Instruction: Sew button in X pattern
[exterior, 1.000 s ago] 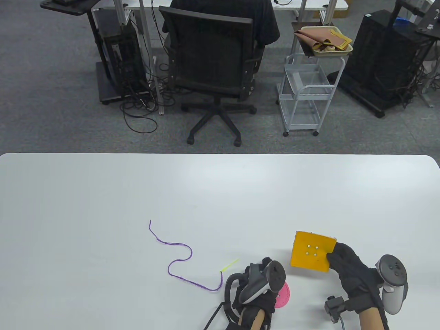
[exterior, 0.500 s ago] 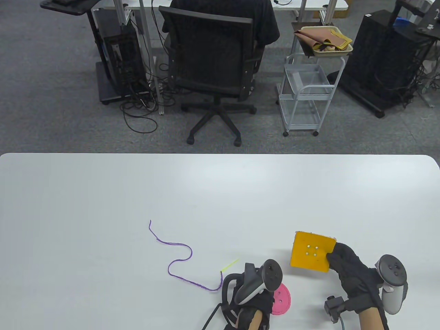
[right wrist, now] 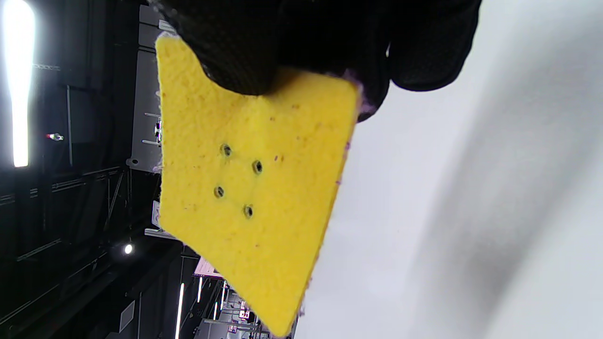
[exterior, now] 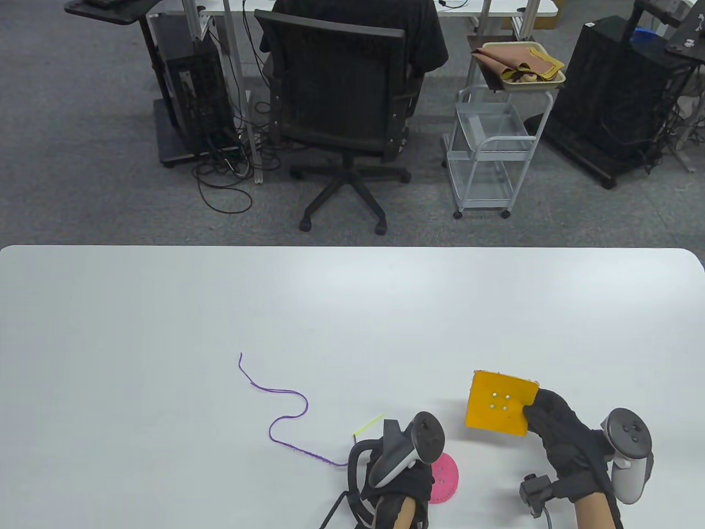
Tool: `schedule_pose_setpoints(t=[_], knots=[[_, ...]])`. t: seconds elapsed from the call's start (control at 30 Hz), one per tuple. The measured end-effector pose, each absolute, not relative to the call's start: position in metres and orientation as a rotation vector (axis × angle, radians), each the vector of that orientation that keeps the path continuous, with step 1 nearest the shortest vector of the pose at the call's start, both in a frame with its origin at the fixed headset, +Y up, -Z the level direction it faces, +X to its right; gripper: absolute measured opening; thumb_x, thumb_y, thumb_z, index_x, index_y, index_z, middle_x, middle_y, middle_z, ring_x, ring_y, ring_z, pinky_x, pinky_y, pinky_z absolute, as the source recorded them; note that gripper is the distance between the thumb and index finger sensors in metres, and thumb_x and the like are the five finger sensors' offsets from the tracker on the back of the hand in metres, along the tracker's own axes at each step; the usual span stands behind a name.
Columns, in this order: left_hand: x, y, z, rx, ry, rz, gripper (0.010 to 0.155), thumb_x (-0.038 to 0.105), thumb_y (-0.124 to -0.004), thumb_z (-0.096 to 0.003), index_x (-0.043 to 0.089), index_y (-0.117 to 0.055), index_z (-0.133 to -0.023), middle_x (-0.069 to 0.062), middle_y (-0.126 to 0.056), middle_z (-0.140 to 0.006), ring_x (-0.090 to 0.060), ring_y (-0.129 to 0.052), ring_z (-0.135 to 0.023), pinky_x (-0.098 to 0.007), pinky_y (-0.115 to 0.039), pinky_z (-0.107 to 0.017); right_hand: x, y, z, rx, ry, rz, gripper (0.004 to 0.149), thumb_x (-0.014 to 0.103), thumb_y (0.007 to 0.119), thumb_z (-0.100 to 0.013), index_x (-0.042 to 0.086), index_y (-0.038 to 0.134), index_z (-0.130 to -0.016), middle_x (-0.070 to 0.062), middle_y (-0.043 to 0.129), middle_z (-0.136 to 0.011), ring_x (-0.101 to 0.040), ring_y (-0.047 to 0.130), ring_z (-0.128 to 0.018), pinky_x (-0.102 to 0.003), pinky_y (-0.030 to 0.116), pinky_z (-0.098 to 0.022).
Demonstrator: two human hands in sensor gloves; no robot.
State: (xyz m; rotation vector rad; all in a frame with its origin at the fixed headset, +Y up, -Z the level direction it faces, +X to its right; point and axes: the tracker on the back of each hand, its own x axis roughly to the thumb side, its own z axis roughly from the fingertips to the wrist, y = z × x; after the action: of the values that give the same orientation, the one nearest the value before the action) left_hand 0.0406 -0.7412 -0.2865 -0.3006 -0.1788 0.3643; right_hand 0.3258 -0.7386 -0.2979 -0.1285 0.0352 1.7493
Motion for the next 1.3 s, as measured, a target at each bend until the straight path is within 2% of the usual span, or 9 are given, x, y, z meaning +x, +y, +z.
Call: schedule_pose_setpoints(t=[0.4, 0.63, 0.9, 1.13, 1.3], knots=[[0.019, -0.720, -0.279, -0.119, -0.279, 0.861, 0.038, 0.030, -0.079, -0.0478, 0.022, -0.080, -0.085, -0.001, -0.094, -0.075, -0.023, -0.099, -0.063, -0.048, -0.086, -0.044, 0.325, -0.738, -0.297, -0.164, 0.003, 1.747, 0.038, 0.027, 0.070, -0.053, 0.025, 0.067, -0.091, -0.006, 0.082, -0.086, -0.023, 0.081, -0.076, -0.053, 0.064, -0.072], [0.013, -0.722, -0.276, -0.029, -0.275, 1.124, 0.038, 0.032, -0.078, -0.0488, 0.025, -0.079, -0.086, 0.002, -0.093, -0.077, -0.021, -0.098, -0.065, -0.045, -0.085, -0.046, 0.318, -0.740, -0.297, -0.138, 0.022, 1.731, 0.038, 0.027, 0.070, -0.053, 0.024, 0.067, -0.091, -0.006, 0.084, -0.085, -0.023, 0.084, -0.075, -0.053, 0.067, -0.070], [0.017, -0.727, -0.273, -0.022, -0.246, 1.234, 0.038, 0.035, -0.074, -0.0512, 0.027, -0.075, -0.088, 0.000, -0.080, -0.087, -0.025, -0.084, -0.079, -0.049, -0.074, -0.059, 0.300, -0.742, -0.295, -0.088, 0.075, 1.707, 0.039, 0.028, 0.071, -0.053, 0.023, 0.067, -0.091, -0.006, 0.086, -0.083, -0.023, 0.086, -0.073, -0.052, 0.069, -0.069], [0.017, -0.731, -0.273, -0.050, -0.236, 1.301, 0.038, 0.036, -0.072, -0.0529, 0.026, -0.072, -0.089, -0.012, -0.049, -0.105, -0.038, -0.055, -0.096, -0.058, -0.057, -0.068, 0.285, -0.742, -0.293, -0.040, 0.086, 1.725, 0.039, 0.028, 0.071, -0.053, 0.023, 0.067, -0.091, -0.006, 0.087, -0.083, -0.022, 0.087, -0.072, -0.051, 0.070, -0.068], [0.018, -0.730, -0.273, -0.056, -0.244, 1.307, 0.038, 0.036, -0.072, -0.0525, 0.023, -0.072, -0.088, -0.016, -0.053, -0.109, -0.042, -0.061, -0.099, -0.060, -0.061, -0.067, 0.278, -0.742, -0.292, -0.010, 0.102, 1.721, 0.039, 0.028, 0.071, -0.053, 0.023, 0.067, -0.091, -0.006, 0.087, -0.083, -0.022, 0.087, -0.072, -0.051, 0.070, -0.068]])
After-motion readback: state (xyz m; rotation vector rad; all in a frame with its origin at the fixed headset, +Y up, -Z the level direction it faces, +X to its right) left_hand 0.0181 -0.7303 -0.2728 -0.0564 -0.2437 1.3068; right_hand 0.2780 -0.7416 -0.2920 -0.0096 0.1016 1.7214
